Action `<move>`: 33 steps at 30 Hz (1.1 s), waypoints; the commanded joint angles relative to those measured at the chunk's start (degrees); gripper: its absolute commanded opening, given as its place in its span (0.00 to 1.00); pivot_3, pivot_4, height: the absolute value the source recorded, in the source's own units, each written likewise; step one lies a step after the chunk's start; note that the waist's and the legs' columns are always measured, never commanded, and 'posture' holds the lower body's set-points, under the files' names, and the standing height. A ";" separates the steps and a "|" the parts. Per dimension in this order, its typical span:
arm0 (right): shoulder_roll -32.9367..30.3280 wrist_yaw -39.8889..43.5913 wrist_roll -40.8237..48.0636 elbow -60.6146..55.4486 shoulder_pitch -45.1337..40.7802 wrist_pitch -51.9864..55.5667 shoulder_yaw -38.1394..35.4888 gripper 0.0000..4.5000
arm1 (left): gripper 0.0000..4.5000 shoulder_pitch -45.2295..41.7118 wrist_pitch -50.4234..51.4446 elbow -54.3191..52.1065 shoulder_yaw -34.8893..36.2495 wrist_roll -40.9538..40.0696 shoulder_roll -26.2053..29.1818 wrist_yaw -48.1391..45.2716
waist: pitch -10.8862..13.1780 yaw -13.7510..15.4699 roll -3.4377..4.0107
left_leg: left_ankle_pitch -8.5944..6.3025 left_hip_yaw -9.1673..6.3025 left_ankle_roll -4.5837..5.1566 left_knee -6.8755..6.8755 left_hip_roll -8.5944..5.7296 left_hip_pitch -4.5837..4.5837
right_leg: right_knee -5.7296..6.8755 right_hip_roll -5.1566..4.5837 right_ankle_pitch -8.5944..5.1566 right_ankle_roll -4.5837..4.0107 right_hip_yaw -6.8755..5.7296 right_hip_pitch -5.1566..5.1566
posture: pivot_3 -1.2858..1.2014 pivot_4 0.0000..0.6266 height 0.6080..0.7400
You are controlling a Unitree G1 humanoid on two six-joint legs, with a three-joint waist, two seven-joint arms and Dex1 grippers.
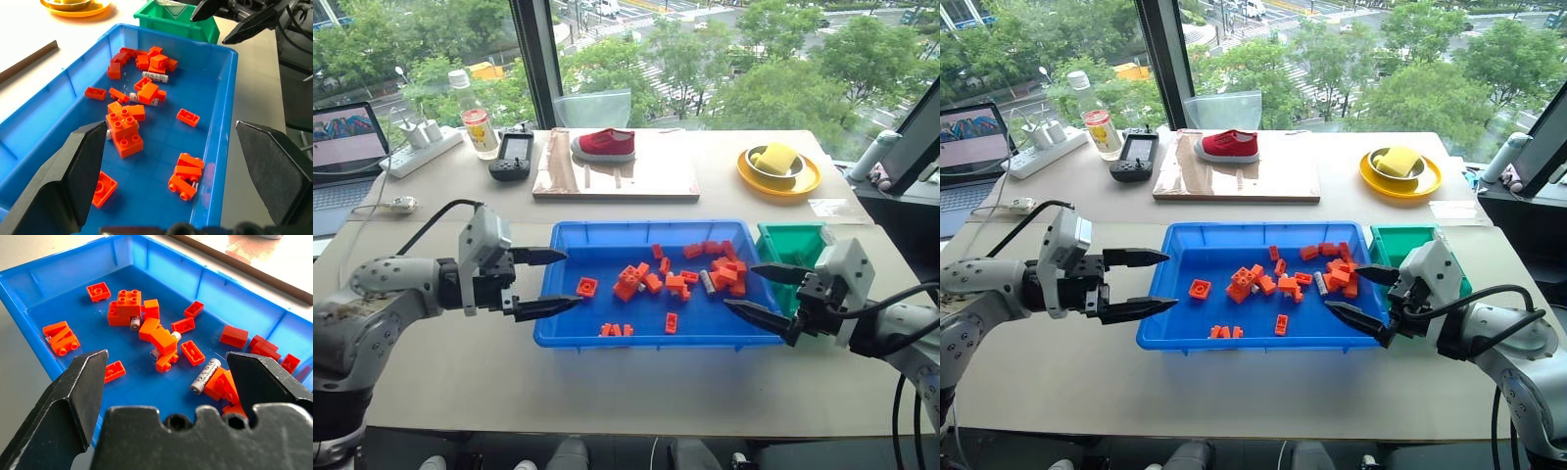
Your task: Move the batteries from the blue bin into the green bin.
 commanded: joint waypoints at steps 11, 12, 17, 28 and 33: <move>-9.55 10.37 -8.86 11.11 -18.31 -4.30 14.88 1.00 | 1.00 -5.07 -1.64 0.19 -6.42 1.24 -2.08 -2.72 | 0.00 -0.55 0.00 | 0.01 0.01 -0.01 0.03 0.01 0.01 | 0.00 0.01 0.00 0.00 0.00 -0.01 | 0.52 0.24 1.00; -9.38 11.77 -10.81 13.30 -21.23 -4.87 18.18 1.00 | 1.00 -5.30 -1.99 0.54 -7.11 1.88 -2.42 -2.96 | 0.00 -0.69 0.00 | 0.00 0.00 0.00 0.04 0.03 0.03 | 0.01 0.03 0.00 0.00 -0.01 0.00 | 0.52 0.24 1.00; -6.55 14.12 -21.59 24.03 -33.39 -6.32 31.34 1.00 | 1.00 -5.69 -2.33 1.14 -8.26 2.59 -3.56 -3.53 | 0.00 -1.38 0.00 | 0.01 -0.01 -0.01 0.03 0.02 -0.01 | 0.00 0.02 0.00 0.00 -0.01 -0.03 | 0.52 0.24 1.00; -2.82 35.04 -42.44 49.72 -54.11 -29.92 49.95 1.00 | 1.00 -4.97 -0.66 -0.03 -8.46 1.18 -4.37 -3.47 | 0.01 -1.57 0.02 | 0.03 -0.01 -0.04 0.04 0.01 -0.06 | -0.01 0.00 0.00 0.00 -0.02 -0.12 | 0.52 0.24 1.00; 0.18 40.62 -45.50 54.35 -57.39 -34.44 51.84 1.00 | 1.00 -4.46 0.41 -0.85 -7.62 0.49 -4.25 -2.55 | 0.01 -1.64 0.02 | 0.04 -0.01 -0.07 0.04 0.03 -0.04 | 0.02 0.01 0.00 0.00 -0.03 -0.12 | 0.52 0.24 1.00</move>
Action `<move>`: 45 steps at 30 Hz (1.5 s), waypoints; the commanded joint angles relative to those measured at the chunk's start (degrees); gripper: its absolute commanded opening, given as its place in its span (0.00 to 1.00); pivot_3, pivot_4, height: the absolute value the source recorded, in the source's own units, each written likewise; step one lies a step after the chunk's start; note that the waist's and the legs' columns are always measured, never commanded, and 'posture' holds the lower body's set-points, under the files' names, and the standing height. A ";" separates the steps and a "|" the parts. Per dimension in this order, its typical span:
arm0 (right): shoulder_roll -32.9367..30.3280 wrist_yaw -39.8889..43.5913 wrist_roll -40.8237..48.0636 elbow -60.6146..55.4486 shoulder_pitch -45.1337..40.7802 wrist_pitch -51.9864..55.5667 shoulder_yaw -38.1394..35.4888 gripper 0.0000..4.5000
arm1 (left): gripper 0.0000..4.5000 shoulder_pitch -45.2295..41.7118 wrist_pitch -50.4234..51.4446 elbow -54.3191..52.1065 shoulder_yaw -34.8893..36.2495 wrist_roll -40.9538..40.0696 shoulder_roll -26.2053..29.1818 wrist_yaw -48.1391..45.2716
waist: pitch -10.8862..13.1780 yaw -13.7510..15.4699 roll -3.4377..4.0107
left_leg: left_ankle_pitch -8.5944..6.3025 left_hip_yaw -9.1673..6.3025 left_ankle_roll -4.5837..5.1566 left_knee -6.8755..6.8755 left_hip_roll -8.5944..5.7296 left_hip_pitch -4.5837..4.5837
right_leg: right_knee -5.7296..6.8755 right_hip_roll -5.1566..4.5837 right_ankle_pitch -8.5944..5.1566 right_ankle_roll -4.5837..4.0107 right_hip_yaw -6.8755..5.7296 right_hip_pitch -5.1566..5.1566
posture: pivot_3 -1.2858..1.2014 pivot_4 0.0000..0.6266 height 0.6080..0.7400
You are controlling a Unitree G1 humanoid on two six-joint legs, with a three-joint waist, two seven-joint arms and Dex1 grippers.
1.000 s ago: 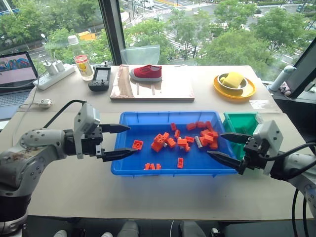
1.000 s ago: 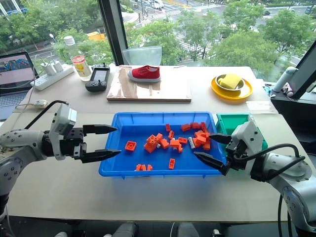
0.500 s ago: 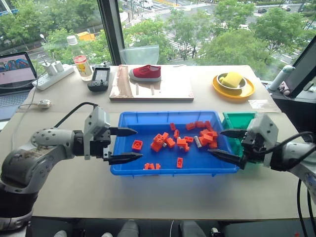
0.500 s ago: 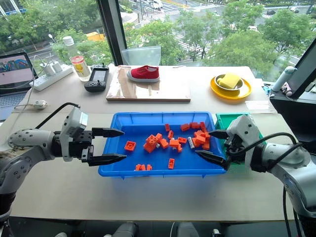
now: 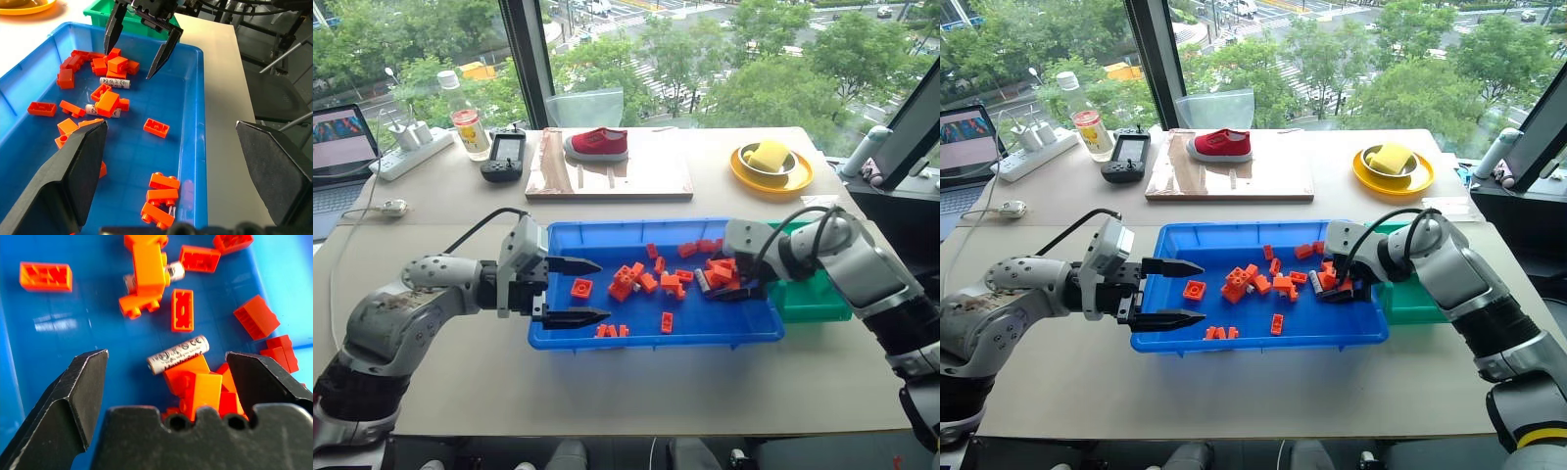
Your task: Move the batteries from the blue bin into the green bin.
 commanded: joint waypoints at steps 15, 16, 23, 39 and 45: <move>12.34 2.36 -11.35 24.95 -8.85 -17.64 0.39 1.00 | 1.00 0.10 3.48 -4.54 4.35 -6.12 -0.56 4.84 | 0.00 -0.72 0.00 | 0.16 -0.02 -0.29 0.00 -0.01 0.01 | 0.09 0.00 0.00 0.00 -0.01 0.00 | 0.52 0.24 1.00; 12.95 2.09 -11.86 26.08 -9.10 -18.32 0.43 1.00 | 1.00 0.21 3.54 -4.65 4.47 -6.31 -0.43 4.96 | 0.00 -0.86 0.00 | 0.18 -0.03 -0.32 0.00 -0.01 0.02 | 0.11 -0.01 0.00 0.00 -0.01 0.00 | 0.52 0.24 1.00; 16.20 0.33 -14.41 30.42 -9.32 -21.12 0.18 1.00 | 1.00 0.70 4.27 -5.54 5.09 -7.56 0.04 5.83 | 0.00 -1.57 0.00 | 0.25 -0.04 -0.44 -0.01 0.00 0.07 | 0.22 0.01 0.00 0.00 -0.01 0.00 | 0.52 0.24 1.00; 20.02 -1.85 -17.60 36.52 -10.57 -23.27 -0.24 1.00 | 1.00 1.88 4.76 -6.89 6.14 -8.91 -0.06 8.21 | -0.02 -2.12 -0.03 | 0.25 -0.05 -0.45 -0.01 0.00 0.27 | 0.35 0.01 0.00 0.00 0.00 0.11 | 0.52 0.24 1.00; 20.24 -1.23 -17.67 36.32 -10.11 -23.28 -0.44 0.69 | 1.00 1.94 4.63 -6.81 6.08 -8.92 -0.07 8.38 | -0.03 -2.41 -0.03 | 0.25 -0.05 -0.45 -0.02 0.00 0.29 | 0.36 0.01 0.00 0.00 0.00 0.12 | 0.52 0.24 1.00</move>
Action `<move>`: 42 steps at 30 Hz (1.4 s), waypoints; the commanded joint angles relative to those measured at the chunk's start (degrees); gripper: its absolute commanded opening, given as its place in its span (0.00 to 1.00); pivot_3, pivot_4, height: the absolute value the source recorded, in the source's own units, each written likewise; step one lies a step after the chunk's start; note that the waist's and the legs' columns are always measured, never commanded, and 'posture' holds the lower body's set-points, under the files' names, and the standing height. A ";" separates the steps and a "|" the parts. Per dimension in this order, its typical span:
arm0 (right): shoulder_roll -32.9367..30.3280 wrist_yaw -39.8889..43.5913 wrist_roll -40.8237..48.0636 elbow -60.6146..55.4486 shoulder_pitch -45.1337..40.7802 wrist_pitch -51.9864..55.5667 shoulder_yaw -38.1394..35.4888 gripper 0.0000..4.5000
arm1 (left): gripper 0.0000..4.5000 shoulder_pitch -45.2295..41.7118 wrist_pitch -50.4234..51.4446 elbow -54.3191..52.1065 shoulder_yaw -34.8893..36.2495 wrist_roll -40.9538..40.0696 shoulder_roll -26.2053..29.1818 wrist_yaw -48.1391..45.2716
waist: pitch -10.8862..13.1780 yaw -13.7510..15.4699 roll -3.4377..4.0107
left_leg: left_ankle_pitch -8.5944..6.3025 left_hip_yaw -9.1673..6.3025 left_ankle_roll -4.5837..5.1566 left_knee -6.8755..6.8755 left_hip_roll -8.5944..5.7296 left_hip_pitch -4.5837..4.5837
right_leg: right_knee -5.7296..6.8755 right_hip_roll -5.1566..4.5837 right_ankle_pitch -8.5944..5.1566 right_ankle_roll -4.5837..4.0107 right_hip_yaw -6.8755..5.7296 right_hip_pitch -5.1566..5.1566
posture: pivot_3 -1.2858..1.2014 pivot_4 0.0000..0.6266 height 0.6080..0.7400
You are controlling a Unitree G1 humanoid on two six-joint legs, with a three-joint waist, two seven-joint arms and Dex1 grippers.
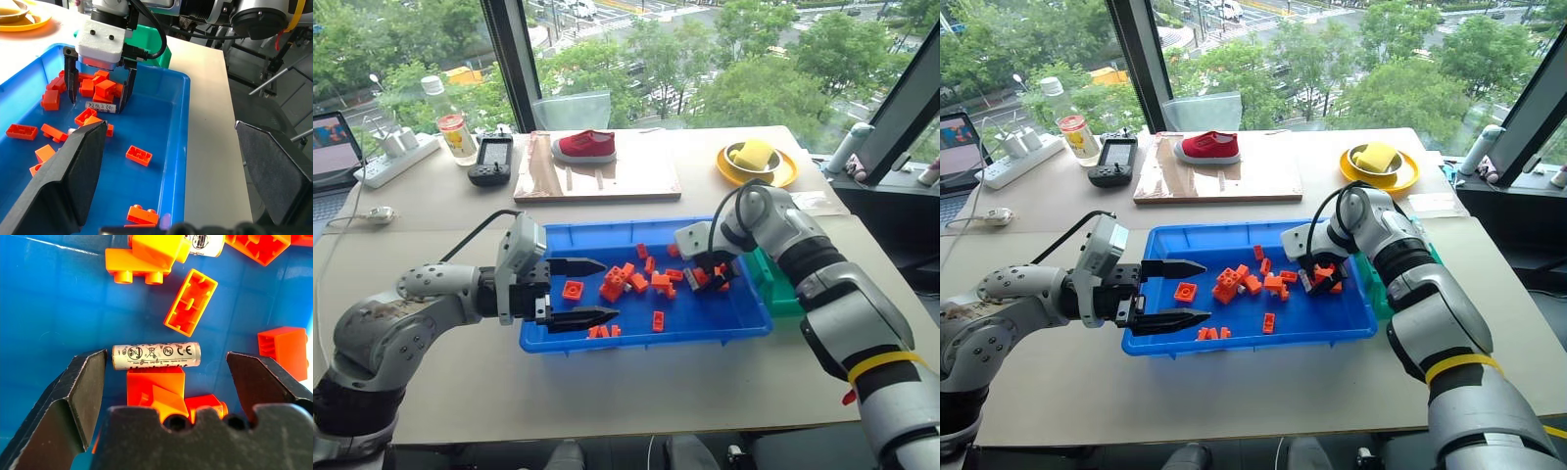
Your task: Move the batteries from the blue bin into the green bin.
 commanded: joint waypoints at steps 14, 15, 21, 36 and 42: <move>-1.63 3.23 3.13 -7.68 1.80 2.51 -3.83 0.57 | 1.00 -0.07 -0.99 -0.87 0.89 -0.39 0.04 0.72 | 0.01 -0.19 0.00 | -0.01 -0.01 0.02 -0.01 0.00 -0.01 | 0.01 0.00 0.00 0.00 0.00 0.00 | 0.52 0.24 1.00; -2.36 4.85 4.56 -10.82 2.49 3.83 -4.82 0.57 | 1.00 -0.06 -1.04 -0.78 0.86 -0.33 0.01 0.71 | 0.01 -0.18 0.00 | -0.01 -0.01 0.02 -0.01 0.00 -0.03 | 0.01 0.00 0.00 0.00 0.00 -0.01 | 0.52 0.24 1.00; -8.13 8.22 10.55 -31.80 7.62 13.55 -10.54 0.57 | 1.00 -0.20 -1.49 -0.18 0.23 0.35 -0.76 1.12 | 0.02 -0.07 0.03 | -0.01 -0.02 0.02 -0.01 -0.01 -0.15 | -0.01 -0.01 0.00 0.00 -0.01 -0.09 | 0.52 0.24 1.00; -29.80 -6.34 15.37 -47.04 19.51 42.83 -33.74 0.57 | 1.00 0.60 -0.61 -1.76 0.95 -1.23 -1.53 2.42 | 0.04 2.86 0.02 | -0.23 0.01 0.40 0.02 -0.08 -0.26 | -0.20 -0.08 0.00 0.00 0.00 -0.08 | 0.52 0.24 1.00; -29.97 -12.63 18.66 -55.29 33.38 52.39 -40.56 0.57 | 1.00 0.22 -0.44 -1.72 1.20 -1.27 -0.78 2.02 | 0.05 2.29 0.09 | -0.27 0.13 0.48 0.01 -0.05 -0.21 | -0.14 -0.06 0.00 0.00 0.10 -0.14 | 0.52 0.24 1.00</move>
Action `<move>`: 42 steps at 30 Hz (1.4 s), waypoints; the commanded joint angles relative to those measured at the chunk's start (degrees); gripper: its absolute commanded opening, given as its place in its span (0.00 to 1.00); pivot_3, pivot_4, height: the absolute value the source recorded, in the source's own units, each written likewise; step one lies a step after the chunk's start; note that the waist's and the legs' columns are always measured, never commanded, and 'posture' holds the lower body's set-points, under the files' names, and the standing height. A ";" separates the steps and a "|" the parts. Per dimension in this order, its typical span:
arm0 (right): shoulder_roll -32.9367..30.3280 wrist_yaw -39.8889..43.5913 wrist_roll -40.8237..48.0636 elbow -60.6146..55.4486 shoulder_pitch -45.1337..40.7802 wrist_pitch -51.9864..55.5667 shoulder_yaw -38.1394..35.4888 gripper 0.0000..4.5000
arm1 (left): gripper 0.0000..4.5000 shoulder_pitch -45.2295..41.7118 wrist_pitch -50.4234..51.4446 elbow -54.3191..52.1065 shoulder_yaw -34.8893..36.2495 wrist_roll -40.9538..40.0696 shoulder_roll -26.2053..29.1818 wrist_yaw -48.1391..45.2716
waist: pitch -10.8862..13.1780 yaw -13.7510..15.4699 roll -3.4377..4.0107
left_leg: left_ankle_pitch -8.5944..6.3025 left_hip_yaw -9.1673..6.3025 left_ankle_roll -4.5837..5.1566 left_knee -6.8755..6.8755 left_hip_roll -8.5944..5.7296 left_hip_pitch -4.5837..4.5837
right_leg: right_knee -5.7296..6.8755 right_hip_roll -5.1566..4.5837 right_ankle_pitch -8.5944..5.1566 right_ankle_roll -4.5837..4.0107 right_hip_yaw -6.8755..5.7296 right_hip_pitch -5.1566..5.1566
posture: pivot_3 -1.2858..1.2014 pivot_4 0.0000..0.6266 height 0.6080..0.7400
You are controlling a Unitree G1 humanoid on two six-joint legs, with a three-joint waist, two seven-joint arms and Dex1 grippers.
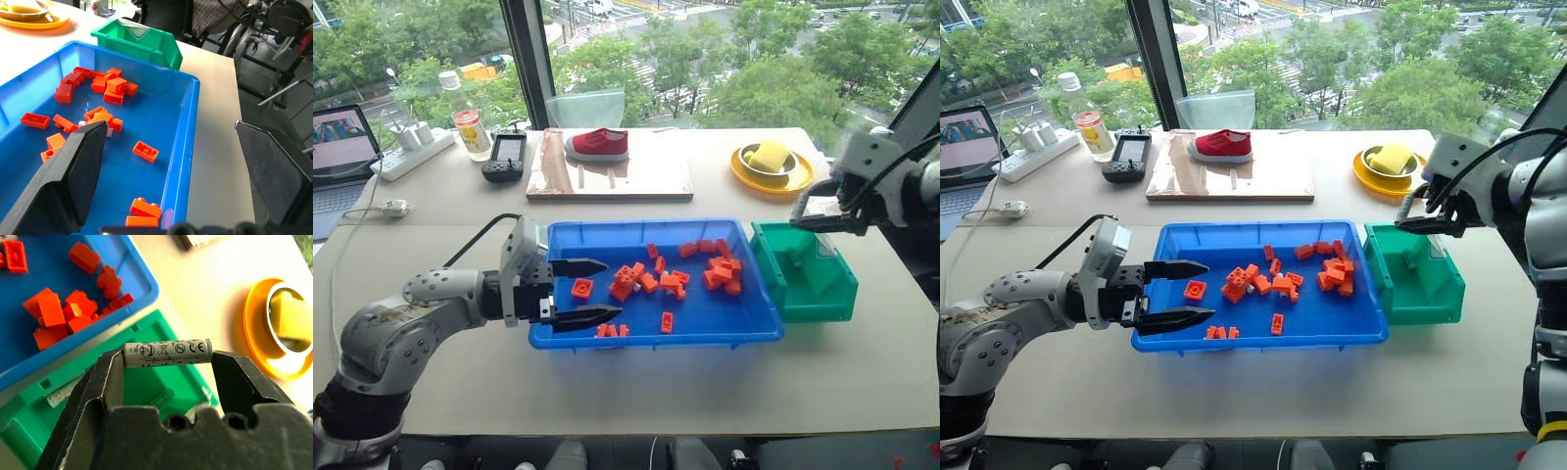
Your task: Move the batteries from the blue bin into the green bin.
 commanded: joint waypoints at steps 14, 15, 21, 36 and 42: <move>-1.32 -10.91 11.21 -13.43 9.66 9.76 -9.10 0.99 | 1.00 -1.24 -1.40 1.01 2.13 0.84 2.61 -1.67 | 0.01 0.32 0.03 | 0.00 0.00 -0.01 0.04 -0.01 -0.04 | -0.04 -0.01 0.00 0.00 0.00 0.01 | 0.52 0.24 1.00; -1.91 -10.85 11.94 -14.21 9.73 9.96 -9.69 0.99 | 1.00 -1.21 -1.47 1.21 2.32 0.94 2.73 -1.66 | 0.02 0.33 0.04 | 0.00 0.01 -0.01 0.04 -0.01 -0.04 | -0.03 -0.01 0.00 0.00 0.00 0.01 | 0.52 0.24 1.00; -1.03 -10.00 23.83 -26.26 3.83 16.71 -12.09 0.99 | 1.00 -1.32 -1.88 2.41 3.19 1.67 3.53 -1.62 | 0.02 0.09 0.05 | 0.00 0.01 0.00 0.03 0.01 -0.02 | -0.05 0.00 0.00 0.00 0.00 0.01 | 0.52 0.24 1.00; 19.36 -23.88 20.34 -24.73 1.12 15.46 18.59 0.99 | 1.00 -3.54 -0.34 1.89 2.49 1.16 2.37 -0.41 | -0.05 0.76 -0.20 | 0.03 -0.12 -0.06 0.04 -0.02 -0.15 | -0.10 -0.01 0.00 0.00 -0.10 -0.03 | 0.52 0.24 1.00; 20.33 -23.70 18.24 -20.13 0.48 12.56 20.82 0.99 | 1.00 -3.22 0.00 1.14 2.63 1.04 2.29 0.63 | -0.05 0.11 -0.20 | 0.02 -0.12 -0.04 0.01 0.02 -0.08 | -0.03 0.03 0.00 0.00 -0.09 -0.04 | 0.52 0.24 1.00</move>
